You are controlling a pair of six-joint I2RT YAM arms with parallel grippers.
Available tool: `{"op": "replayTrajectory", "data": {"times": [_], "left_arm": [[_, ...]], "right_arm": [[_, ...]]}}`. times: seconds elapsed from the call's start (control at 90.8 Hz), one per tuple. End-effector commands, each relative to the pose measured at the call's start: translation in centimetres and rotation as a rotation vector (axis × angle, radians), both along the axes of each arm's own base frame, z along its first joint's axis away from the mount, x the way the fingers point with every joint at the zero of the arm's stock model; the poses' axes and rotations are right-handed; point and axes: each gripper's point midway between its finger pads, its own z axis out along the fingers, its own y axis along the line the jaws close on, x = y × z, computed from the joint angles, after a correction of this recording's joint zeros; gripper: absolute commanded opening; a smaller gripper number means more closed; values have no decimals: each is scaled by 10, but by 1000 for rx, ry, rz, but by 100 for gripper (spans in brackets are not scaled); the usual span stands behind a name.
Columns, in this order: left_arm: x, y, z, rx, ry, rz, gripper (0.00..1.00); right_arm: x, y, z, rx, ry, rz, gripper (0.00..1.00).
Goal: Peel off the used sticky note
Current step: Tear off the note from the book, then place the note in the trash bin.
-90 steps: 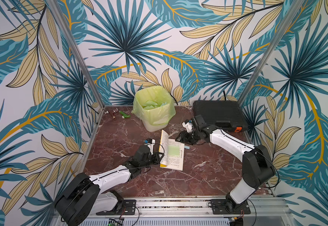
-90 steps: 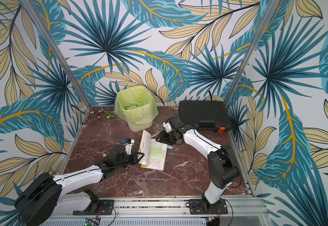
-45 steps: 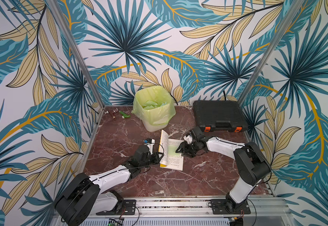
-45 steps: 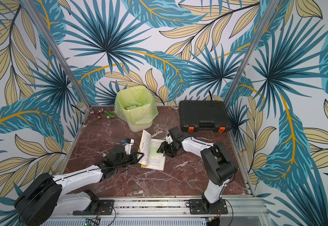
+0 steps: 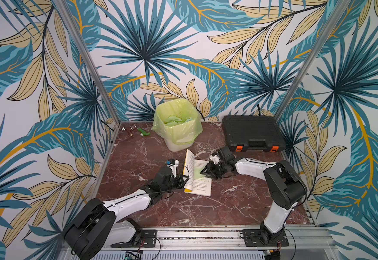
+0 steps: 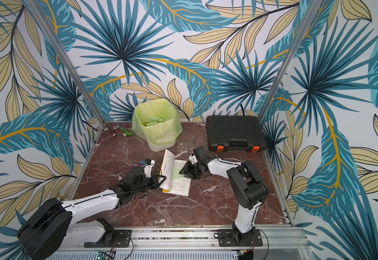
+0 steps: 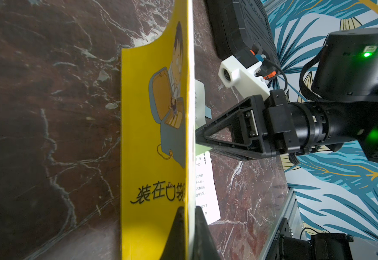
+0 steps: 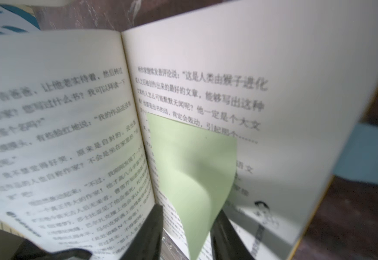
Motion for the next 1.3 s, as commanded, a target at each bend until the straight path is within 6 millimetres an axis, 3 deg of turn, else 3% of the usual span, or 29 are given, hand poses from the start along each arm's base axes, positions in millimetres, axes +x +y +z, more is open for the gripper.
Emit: {"op": "replayTrajectory", "data": {"times": [0.0, 0.154, 0.617, 0.716, 0.848, 1.035, 1.179, 1.289], "left_arm": [[7, 9, -9, 50, 10, 36, 0], [7, 8, -11, 55, 13, 33, 0], [2, 17, -14, 127, -1, 21, 0], [2, 19, -14, 139, -2, 21, 0], [2, 19, -16, 149, 2, 16, 0], [2, 17, -17, 152, 5, 7, 0], [2, 17, -19, 167, 20, 5, 0], [2, 20, -20, 176, 22, 13, 0]], "right_arm": [[-3, 2, -5, 8, 7, -7, 23], [2, -2, 0, -8, -10, -29, 0], [38, -38, 6, 87, 62, -216, 0], [49, -45, 19, 132, 42, -246, 0], [73, -54, 71, 210, -112, -263, 0], [103, -55, 175, 204, -440, -221, 0], [121, -30, 249, 181, -664, -141, 0], [138, -2, 272, 138, -723, -77, 0]]}}
